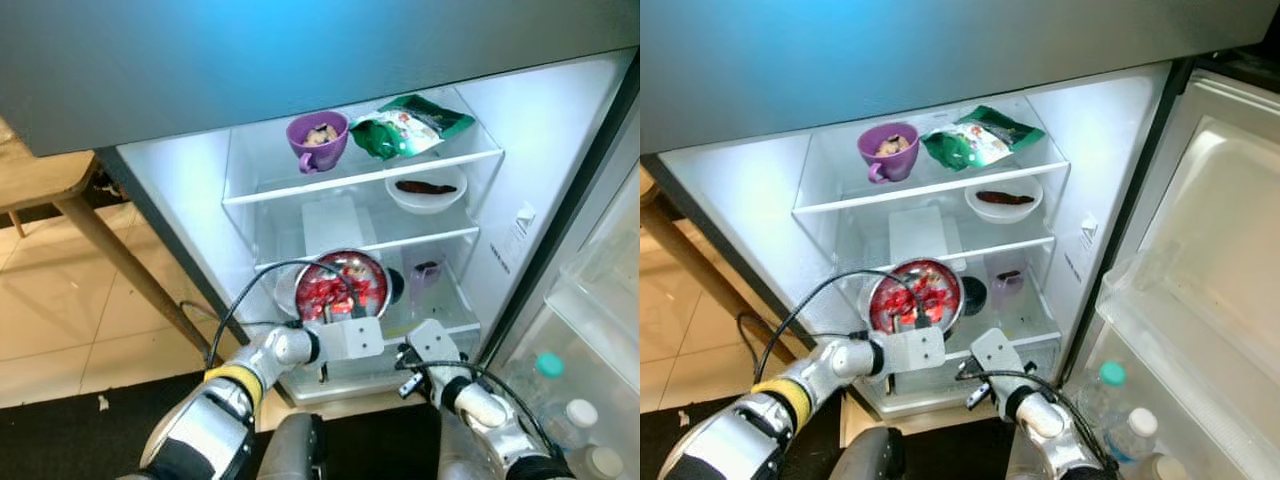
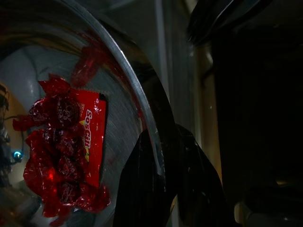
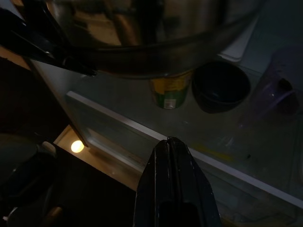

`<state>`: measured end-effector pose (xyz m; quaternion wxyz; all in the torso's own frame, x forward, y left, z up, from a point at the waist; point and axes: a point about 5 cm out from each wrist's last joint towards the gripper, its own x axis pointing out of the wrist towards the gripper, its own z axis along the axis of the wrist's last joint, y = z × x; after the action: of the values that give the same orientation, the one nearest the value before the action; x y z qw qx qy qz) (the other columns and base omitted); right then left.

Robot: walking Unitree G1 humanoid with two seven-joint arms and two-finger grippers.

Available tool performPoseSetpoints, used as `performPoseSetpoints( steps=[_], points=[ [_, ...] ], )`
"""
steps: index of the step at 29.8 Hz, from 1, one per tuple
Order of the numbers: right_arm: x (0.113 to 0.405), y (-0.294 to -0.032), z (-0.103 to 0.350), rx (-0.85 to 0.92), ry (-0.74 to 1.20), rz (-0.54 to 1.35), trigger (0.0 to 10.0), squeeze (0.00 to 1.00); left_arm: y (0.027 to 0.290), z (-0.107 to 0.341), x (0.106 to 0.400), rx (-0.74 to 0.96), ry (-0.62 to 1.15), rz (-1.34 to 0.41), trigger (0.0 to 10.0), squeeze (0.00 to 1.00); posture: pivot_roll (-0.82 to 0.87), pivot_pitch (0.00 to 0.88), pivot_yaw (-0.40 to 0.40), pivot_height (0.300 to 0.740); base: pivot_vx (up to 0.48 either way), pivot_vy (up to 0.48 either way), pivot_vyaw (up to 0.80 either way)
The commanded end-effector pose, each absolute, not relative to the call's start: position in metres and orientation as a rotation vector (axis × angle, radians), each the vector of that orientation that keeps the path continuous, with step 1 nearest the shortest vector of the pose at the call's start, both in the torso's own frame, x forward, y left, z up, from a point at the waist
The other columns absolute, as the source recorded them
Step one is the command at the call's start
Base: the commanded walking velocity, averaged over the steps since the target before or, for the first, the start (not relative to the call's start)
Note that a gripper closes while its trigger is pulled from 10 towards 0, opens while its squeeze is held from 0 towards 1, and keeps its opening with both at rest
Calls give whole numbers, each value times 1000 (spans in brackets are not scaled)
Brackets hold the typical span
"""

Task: Restocking fridge

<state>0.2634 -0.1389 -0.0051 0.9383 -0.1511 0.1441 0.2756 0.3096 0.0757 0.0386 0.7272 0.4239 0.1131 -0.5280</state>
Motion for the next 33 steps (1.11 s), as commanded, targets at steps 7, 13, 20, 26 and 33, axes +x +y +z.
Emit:
performPoseSetpoints(
  steps=[7,13,20,26,33],
  points=[
    [264,-141,-3,-301,273,550,10000,0,82,65,323,980,176,-1233,10000,0,-98,67,112,605,0,0,0],
    [264,-144,-5,-335,299,533,10000,0,87,107,345,1030,74,-1216,10000,0,-104,72,116,580,0,0,0],
    [262,-144,-3,-296,274,529,10000,0,91,139,354,1066,34,-1248,10000,0,-109,77,123,547,0,0,0],
    [264,-145,-1,-292,260,518,10000,0,98,145,358,1090,67,-1248,10000,0,-111,81,125,547,0,0,0],
    [267,-147,5,-290,230,509,10000,0,109,143,366,1111,140,-1185,10000,0,-122,98,129,547,0,0,0]
  ],
)
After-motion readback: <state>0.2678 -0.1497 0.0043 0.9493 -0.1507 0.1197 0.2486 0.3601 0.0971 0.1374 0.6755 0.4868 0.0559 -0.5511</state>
